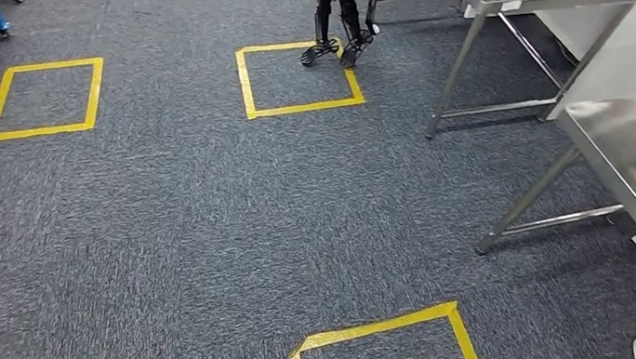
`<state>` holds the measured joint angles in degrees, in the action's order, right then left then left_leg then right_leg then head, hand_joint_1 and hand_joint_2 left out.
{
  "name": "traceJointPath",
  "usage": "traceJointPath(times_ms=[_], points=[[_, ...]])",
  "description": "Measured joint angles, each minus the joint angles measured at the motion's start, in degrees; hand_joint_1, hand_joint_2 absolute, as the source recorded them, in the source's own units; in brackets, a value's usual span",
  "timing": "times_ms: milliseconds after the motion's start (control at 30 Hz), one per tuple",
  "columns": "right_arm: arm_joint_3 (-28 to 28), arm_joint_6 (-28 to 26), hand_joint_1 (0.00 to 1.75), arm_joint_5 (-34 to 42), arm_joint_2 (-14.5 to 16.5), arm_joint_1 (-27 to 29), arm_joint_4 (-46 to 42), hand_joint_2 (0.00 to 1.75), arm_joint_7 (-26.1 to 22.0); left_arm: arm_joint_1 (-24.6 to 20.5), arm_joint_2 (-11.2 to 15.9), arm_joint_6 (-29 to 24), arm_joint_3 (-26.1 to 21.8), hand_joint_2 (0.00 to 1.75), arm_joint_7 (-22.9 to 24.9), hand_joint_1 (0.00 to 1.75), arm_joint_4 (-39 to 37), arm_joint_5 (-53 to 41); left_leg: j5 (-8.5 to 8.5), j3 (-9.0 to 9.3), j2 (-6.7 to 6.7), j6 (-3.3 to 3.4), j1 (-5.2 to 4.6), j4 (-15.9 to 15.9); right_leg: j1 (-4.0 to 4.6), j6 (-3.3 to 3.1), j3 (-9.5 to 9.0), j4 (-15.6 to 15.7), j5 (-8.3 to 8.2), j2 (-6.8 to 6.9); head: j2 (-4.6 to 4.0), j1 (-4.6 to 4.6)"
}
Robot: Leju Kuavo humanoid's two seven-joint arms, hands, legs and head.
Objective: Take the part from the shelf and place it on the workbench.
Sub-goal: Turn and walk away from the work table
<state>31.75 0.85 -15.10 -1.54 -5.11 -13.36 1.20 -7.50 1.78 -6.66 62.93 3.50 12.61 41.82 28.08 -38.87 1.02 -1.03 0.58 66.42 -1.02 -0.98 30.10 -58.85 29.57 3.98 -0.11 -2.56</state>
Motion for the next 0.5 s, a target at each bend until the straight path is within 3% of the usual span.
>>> traceJointPath(times_ms=[67, 100, 167, 200, 267, 333, 400, 433, 500], points=[[0.21, 0.00, 0.00, 0.00, 0.01, -0.05, -0.05, 0.00, 0.00, -0.22, 0.07, -0.06, 0.11, 0.00, -0.03, 0.00, 0.00, -0.01, -1.86, 3.45, 1.95, 0.70, -0.61, -6.21, 0.25, 0.53, -0.38, -0.02, 0.44, 1.11, 0.00, 0.03], [0.33, 0.00, 0.00, 0.00, 0.01, -0.10, -0.07, 0.00, 0.00, -0.35, 0.08, -0.06, 0.19, 0.00, -0.04, 0.00, 0.00, -0.01, -1.94, 4.11, 2.40, 1.05, -0.90, -7.53, 0.37, 0.82, -0.56, 0.03, 0.63, 1.65, 0.00, 0.05], [0.57, 0.04, 0.00, 0.00, 0.02, -0.30, -0.11, 0.00, 0.01, -0.34, 0.09, -0.03, 0.35, 0.00, -0.05, 0.00, 0.00, -0.02, -1.84, 4.22, 1.41, 1.65, -1.03, -8.03, 0.51, 1.41, -1.07, 0.35, 0.87, 2.70, 0.00, 0.08], [0.70, 0.07, 0.00, 0.00, 0.01, -0.42, -0.15, 0.00, 0.01, -0.18, 0.09, 0.02, 0.41, 0.00, -0.02, 0.00, 0.00, -0.02, -1.95, 4.43, 0.83, 1.96, -0.91, -8.39, 0.47, 1.72, -1.27, 0.23, 1.16, 2.39, 0.00, 0.08], [0.99, 0.13, 0.00, 0.00, -0.01, -0.50, -0.21, 0.00, 0.02, -0.07, 0.06, 0.22, 0.44, 0.00, 0.09, 0.00, 0.00, -0.02, -2.27, 4.96, -0.25, 2.67, -0.55, -9.17, 0.45, 2.13, -0.30, -2.63, 3.22, -0.11, 0.00, 0.33], [1.28, 0.17, 0.00, 0.03, -0.07, -0.31, -0.21, 0.00, 0.03, -0.24, 0.04, 0.37, 0.48, 0.00, 0.26, 0.00, 0.00, -0.09, -2.34, 5.08, -1.47, 3.13, -0.44, -9.37, 0.40, 2.16, 3.04, -9.47, 6.67, -2.77, 0.00, 0.57], [1.62, 0.21, 0.00, 0.11, -0.13, -0.06, -0.21, 0.00, 0.11, -0.37, 0.05, 0.42, 0.53, 0.00, 0.43, 0.00, 0.00, -0.19, -2.31, 5.11, -3.00, 3.26, -0.46, -9.33, 0.33, 2.22, 6.11, -14.78, 8.02, -3.41, 0.00, 0.60], [1.74, 0.21, 0.00, 0.18, -0.13, 0.03, -0.21, 0.00, 0.18, -0.35, 0.05, 0.44, 0.56, 0.00, 0.48, 0.00, 0.00, -0.22, -2.27, 5.15, -3.87, 3.22, -0.45, -9.26, 0.22, 2.27, 6.52, -14.85, 7.08, -3.52, 0.00, 0.60], [2.02, 0.18, 0.00, 0.43, -0.14, 0.08, -0.21, 0.00, 0.29, -0.25, 0.04, 0.45, 0.71, 0.00, 0.54, 0.00, 0.00, -0.28, -2.05, 5.14, -5.57, 2.89, -0.35, -8.82, -0.21, 2.41, 4.77, -9.56, 2.78, -4.54, 0.00, 0.61]])
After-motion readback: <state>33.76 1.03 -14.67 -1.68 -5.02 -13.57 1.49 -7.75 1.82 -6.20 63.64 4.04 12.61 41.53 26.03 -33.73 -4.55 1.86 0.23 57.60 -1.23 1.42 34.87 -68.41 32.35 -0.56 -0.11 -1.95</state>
